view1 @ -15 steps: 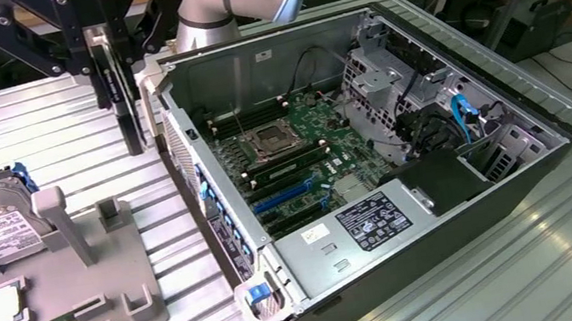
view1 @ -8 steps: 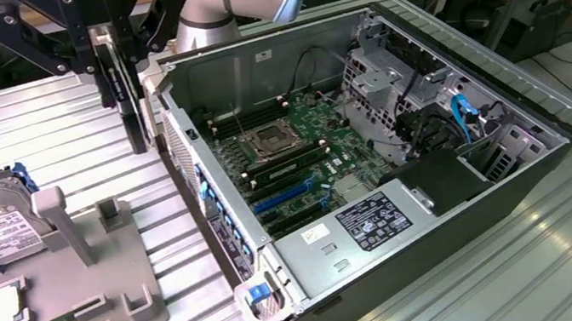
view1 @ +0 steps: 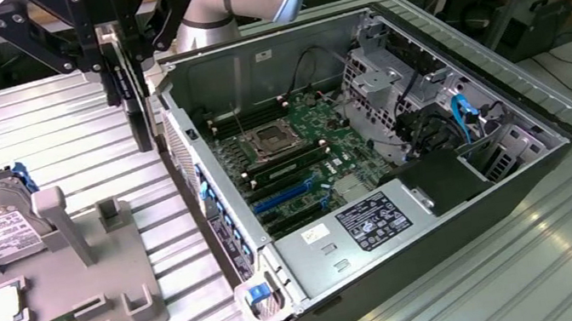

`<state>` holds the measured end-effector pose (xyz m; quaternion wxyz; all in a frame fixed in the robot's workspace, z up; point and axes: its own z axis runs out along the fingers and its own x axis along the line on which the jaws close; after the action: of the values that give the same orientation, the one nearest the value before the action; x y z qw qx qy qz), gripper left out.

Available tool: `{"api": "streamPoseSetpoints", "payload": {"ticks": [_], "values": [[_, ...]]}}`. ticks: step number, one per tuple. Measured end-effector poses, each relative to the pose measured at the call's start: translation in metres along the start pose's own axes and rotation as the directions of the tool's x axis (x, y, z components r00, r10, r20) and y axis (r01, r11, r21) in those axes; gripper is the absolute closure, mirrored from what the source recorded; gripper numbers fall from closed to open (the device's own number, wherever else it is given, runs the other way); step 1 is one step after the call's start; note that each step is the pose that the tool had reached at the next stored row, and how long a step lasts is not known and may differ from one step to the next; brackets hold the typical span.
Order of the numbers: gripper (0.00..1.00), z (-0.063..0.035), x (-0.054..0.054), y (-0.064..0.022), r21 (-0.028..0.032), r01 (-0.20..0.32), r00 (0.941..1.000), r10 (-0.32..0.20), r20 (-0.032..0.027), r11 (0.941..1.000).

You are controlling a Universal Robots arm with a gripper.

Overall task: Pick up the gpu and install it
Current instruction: 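Pick up the gpu and move the gpu toward the slot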

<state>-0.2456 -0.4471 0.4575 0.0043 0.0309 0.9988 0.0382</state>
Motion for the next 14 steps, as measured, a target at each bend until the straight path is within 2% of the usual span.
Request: {"api": "streamPoseSetpoints", "payload": {"ticks": [9,14], "values": [[0.72,0.0,-0.004,0.0003,0.0,0.0,1.0,0.0,-0.0001,1.0],[0.72,0.0002,-0.018,0.0011,0.0,0.0,1.0,0.0,0.0,1.0]]}}
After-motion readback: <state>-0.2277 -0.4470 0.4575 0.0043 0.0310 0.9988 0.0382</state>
